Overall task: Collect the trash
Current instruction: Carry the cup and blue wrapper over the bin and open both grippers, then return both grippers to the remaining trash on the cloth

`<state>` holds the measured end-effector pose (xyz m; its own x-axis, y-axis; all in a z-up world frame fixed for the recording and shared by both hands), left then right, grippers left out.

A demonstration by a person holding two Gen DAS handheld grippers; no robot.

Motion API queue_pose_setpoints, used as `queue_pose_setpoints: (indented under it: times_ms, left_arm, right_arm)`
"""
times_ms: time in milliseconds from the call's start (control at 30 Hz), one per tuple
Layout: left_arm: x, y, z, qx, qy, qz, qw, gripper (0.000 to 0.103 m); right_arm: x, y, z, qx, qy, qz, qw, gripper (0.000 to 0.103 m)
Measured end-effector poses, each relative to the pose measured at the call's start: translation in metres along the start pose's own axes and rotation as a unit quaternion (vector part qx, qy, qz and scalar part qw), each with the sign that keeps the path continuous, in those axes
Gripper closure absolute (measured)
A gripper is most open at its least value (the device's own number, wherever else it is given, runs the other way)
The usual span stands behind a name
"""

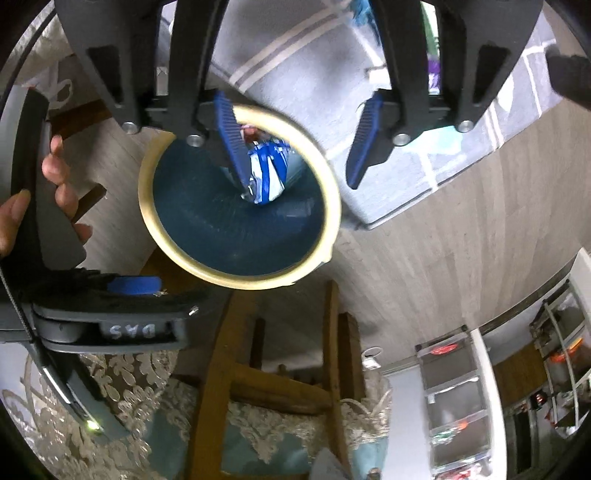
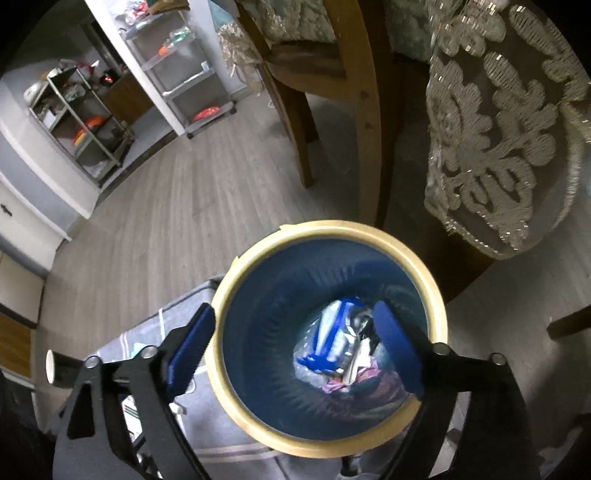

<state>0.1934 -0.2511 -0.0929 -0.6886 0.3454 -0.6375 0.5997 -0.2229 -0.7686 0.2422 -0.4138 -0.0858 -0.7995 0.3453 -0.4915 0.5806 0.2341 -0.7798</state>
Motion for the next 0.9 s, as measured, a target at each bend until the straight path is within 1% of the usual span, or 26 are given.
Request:
queue_pose_setpoints:
  times_ms: [133, 367, 433, 533, 667, 767, 900]
  left_arm:
    - [0.009, -0.025, -0.022, -0.018, -0.006, 0.008, 0.9998, 0.039]
    - [0.025, -0.077, -0.072, -0.057, -0.02, 0.026, 0.9978, 0.028]
    - [0.032, -0.094, -0.087, -0.071, -0.017, 0.034, 0.9968, 0.022]
    - [0.042, -0.114, -0.106, -0.086, -0.007, 0.041, 0.9954, 0.016]
    - [0.064, -0.138, -0.134, -0.107, -0.004, 0.043, 0.9933, 0.014]
    - [0.083, -0.152, -0.159, -0.116, -0.023, 0.041, 0.9922, 0.014]
    - [0.104, -0.159, -0.185, -0.124, -0.052, 0.036, 0.9903, 0.014]
  right_arm:
    - [0.003, -0.017, -0.017, -0.011, -0.008, 0.021, 1.0, 0.01]
    - [0.019, -0.039, -0.057, -0.009, -0.046, 0.049, 0.998, 0.008]
    - [0.024, -0.045, -0.068, -0.011, -0.059, 0.056, 0.997, 0.008]
    - [0.038, -0.049, -0.089, -0.004, -0.092, 0.059, 0.994, 0.007]
    - [0.058, -0.052, -0.112, -0.015, -0.115, 0.054, 0.992, 0.007]
    - [0.075, -0.052, -0.127, -0.023, -0.124, 0.049, 0.991, 0.007]
    - [0.097, -0.05, -0.148, -0.037, -0.144, 0.034, 0.988, 0.007]
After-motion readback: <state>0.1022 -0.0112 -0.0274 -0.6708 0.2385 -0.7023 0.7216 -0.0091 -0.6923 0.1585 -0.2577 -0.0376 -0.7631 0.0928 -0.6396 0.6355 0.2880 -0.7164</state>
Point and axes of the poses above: each gripper's, at about its wrist camera, not at the fingertips, and y roughly the way its jaws point, z to its right, x to its underside, the point moved 7 cm from there along y, roughly the way its jaws point, and after that the axes turned 7 degrees about -x, right-handed, at the moved point
